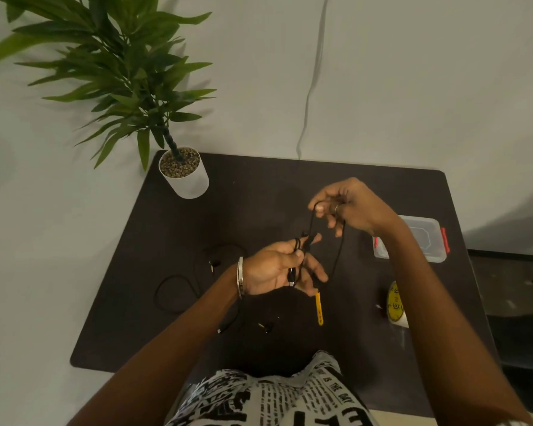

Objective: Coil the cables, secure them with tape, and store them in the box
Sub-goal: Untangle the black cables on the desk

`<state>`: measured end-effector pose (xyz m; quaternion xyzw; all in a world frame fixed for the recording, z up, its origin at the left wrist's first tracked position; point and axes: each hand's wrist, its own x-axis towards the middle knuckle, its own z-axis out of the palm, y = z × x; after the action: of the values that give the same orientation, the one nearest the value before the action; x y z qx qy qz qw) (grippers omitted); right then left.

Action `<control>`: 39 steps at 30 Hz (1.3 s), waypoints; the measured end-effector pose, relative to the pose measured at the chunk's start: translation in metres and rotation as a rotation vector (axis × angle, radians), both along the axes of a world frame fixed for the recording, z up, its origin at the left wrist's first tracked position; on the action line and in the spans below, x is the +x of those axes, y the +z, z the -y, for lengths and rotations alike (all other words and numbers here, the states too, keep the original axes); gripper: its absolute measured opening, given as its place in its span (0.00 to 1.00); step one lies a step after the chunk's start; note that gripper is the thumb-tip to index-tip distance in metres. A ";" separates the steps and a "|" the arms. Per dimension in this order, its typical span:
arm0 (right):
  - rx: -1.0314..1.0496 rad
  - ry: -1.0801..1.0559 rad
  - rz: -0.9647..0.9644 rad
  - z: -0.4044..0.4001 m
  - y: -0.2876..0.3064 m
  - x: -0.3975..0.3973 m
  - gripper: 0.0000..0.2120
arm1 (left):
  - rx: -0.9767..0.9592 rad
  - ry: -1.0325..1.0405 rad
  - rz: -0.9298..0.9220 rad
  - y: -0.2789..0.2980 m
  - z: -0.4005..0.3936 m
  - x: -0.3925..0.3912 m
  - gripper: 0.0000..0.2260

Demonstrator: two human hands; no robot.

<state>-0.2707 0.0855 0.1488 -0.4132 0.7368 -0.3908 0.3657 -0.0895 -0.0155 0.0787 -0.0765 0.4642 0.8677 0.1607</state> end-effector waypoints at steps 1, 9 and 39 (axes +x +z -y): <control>-0.007 -0.014 -0.036 0.001 -0.004 -0.003 0.12 | 0.036 -0.019 -0.002 0.001 0.002 0.001 0.23; -0.118 0.061 -0.328 0.000 -0.049 0.001 0.08 | 0.413 0.081 -0.181 0.017 0.008 0.002 0.31; -0.118 -0.051 0.338 -0.025 -0.072 0.046 0.10 | 0.412 0.142 -0.065 0.035 0.005 -0.003 0.36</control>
<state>-0.2244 0.1106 0.0763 -0.3437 0.6509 -0.5063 0.4493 -0.0929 -0.0201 0.1134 -0.0466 0.2755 0.9553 0.0966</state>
